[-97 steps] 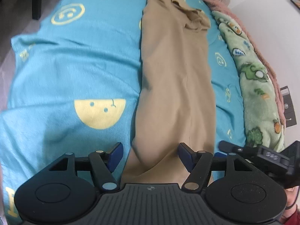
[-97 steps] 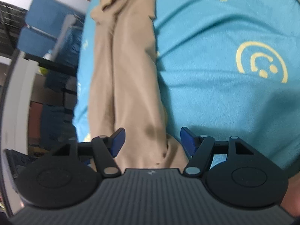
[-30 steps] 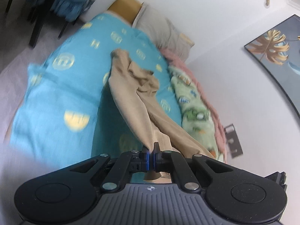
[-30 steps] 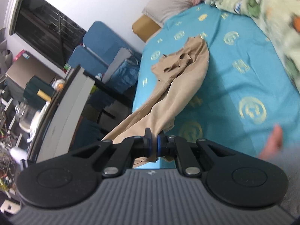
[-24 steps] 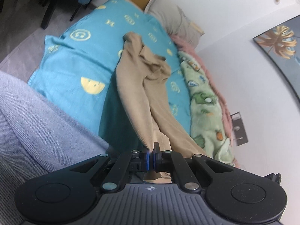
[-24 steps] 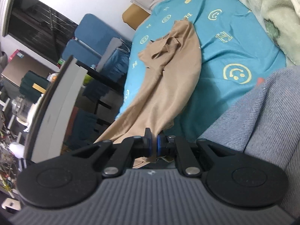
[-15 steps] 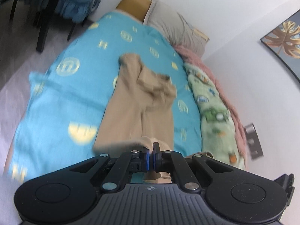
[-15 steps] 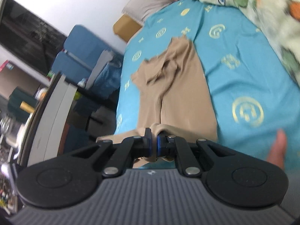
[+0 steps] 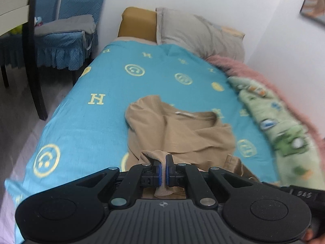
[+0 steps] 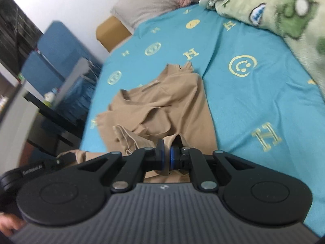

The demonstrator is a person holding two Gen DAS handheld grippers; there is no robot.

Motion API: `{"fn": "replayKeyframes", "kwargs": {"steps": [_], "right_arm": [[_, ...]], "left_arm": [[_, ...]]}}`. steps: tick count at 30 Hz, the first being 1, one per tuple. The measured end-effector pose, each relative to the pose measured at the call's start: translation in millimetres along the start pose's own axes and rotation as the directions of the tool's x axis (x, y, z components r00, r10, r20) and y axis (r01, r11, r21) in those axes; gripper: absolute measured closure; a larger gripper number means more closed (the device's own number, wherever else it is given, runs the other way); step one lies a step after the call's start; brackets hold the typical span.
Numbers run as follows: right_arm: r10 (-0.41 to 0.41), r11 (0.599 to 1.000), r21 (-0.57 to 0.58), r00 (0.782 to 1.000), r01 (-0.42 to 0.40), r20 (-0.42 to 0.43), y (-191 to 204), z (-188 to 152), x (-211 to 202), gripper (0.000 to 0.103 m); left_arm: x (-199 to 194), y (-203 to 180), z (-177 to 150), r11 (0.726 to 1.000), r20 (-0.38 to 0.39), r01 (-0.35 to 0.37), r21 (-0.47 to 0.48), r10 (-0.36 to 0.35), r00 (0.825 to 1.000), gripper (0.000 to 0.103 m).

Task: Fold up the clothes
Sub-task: 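Lift the hem end with both grippers and fold it over toward the collar, then open both grippers and release the folded shirt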

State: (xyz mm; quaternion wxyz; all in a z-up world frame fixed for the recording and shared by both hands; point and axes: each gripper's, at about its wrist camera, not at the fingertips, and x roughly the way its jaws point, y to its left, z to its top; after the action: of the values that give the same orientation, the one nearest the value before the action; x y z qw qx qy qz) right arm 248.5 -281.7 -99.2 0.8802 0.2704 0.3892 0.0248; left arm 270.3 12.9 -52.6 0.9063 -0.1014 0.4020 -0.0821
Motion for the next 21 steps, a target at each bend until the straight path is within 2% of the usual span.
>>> {"fn": "replayKeyframes", "kwargs": {"steps": [4, 6, 10, 12, 14, 15, 16, 17, 18, 20, 21], "right_arm": [[-0.045, 0.997, -0.062, 0.998, 0.041, -0.054, -6.4, 2.2, 53.3, 0.094], [-0.064, 0.995, -0.084, 0.995, 0.058, -0.073, -8.3, 0.5, 71.9, 0.094], [-0.091, 0.991, -0.106, 0.99, 0.079, -0.111, -9.0, -2.1, 86.1, 0.093], [-0.089, 0.992, -0.098, 0.988, 0.077, -0.124, -8.6, 1.1, 84.6, 0.092], [-0.079, 0.994, -0.082, 0.988, 0.068, -0.132, -9.4, 3.0, 78.7, 0.092], [-0.083, 0.994, -0.086, 0.988, 0.073, -0.128, -7.9, 2.3, 73.3, 0.089], [-0.089, 0.993, -0.09, 0.988, 0.078, -0.124, -6.3, 1.5, 67.8, 0.088], [-0.101, 0.99, -0.108, 0.989, 0.09, -0.109, -2.7, -0.1, 58.9, 0.074], [-0.114, 0.987, -0.127, 0.989, 0.102, -0.093, 1.0, -1.7, 49.9, 0.051], [-0.107, 0.981, -0.165, 0.994, 0.101, -0.029, 11.4, -6.1, 26.0, 0.026], [-0.094, 0.979, -0.184, 0.996, 0.094, 0.005, 16.1, -8.2, 13.6, 0.024]], "left_arm": [[55.5, 13.6, -15.3, 0.998, -0.057, -0.048, 0.027, 0.05, 0.997, 0.099], [74.4, 19.6, -23.8, 0.998, -0.085, -0.049, 0.033, 0.052, 0.995, 0.098], [80.7, 24.0, -31.6, 0.998, -0.081, -0.033, 0.047, 0.037, 0.996, 0.097], [76.1, 20.1, -30.6, 0.997, -0.092, -0.037, 0.072, 0.044, 0.995, 0.092], [64.6, 16.0, -28.6, 0.996, -0.104, -0.03, 0.081, 0.039, 0.994, 0.066], [58.5, 13.9, -27.6, 0.996, -0.11, -0.026, 0.084, 0.035, 0.993, 0.059], [48.9, 11.6, -26.9, 0.996, -0.102, -0.023, 0.089, 0.032, 0.994, 0.044], [38.0, 8.2, -26.5, 0.995, -0.084, -0.021, 0.1, 0.029, 0.996, 0.034], [25.8, 3.9, -26.3, 0.992, -0.064, -0.018, 0.122, 0.026, 0.998, 0.03], [0.6, -5.2, -26.1, 0.985, -0.025, -0.016, 0.174, 0.02, 0.999, 0.017], [-12.3, -9.9, -25.7, 0.98, -0.008, -0.016, 0.196, 0.018, 1.0, 0.015]]}}
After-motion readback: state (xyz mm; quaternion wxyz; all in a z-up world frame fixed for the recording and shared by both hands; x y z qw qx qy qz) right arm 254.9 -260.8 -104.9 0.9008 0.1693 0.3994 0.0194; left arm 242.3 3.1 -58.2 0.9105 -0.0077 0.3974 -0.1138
